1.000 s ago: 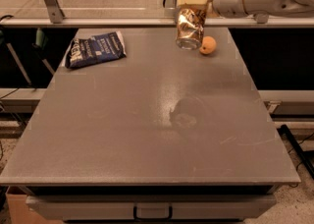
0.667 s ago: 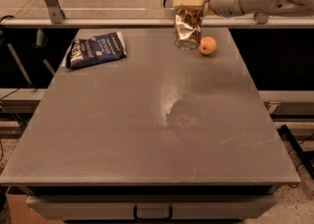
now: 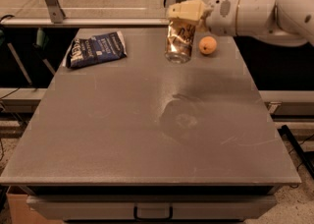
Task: Place orange can upright
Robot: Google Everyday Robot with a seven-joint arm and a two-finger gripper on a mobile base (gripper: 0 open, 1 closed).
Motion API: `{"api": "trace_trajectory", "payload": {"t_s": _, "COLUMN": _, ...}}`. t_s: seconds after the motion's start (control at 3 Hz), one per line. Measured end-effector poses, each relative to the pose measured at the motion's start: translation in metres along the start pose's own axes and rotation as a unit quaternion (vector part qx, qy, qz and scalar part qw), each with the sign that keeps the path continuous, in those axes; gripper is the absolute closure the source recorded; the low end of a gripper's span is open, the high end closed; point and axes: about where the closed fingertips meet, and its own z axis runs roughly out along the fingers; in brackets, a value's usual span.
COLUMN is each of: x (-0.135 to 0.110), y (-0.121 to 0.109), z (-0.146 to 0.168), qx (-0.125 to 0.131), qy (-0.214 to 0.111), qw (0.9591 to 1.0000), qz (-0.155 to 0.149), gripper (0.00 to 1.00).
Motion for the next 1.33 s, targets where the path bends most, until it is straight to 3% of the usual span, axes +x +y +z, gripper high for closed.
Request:
{"api": "trace_trajectory", "payload": {"t_s": 0.33, "x": 0.048, "y": 0.014, "z": -0.018, "qx": -0.075, "qy": -0.015, "qw": 0.9963, "qz": -0.039, "gripper": 1.00}}
{"api": "trace_trajectory", "payload": {"t_s": 0.67, "x": 0.075, "y": 0.023, "z": -0.032, "qx": -0.111, "qy": -0.031, "qw": 0.9885, "qz": -0.098, "gripper": 1.00}}
{"api": "trace_trajectory", "payload": {"t_s": 1.0, "x": 0.075, "y": 0.027, "z": -0.032, "qx": -0.113, "qy": -0.036, "qw": 0.9843, "qz": -0.131, "gripper": 1.00}}
{"api": "trace_trajectory", "payload": {"t_s": 1.33, "x": 0.071, "y": 0.051, "z": -0.019, "qx": -0.123, "qy": -0.005, "qw": 0.9700, "qz": -0.209, "gripper": 1.00}}
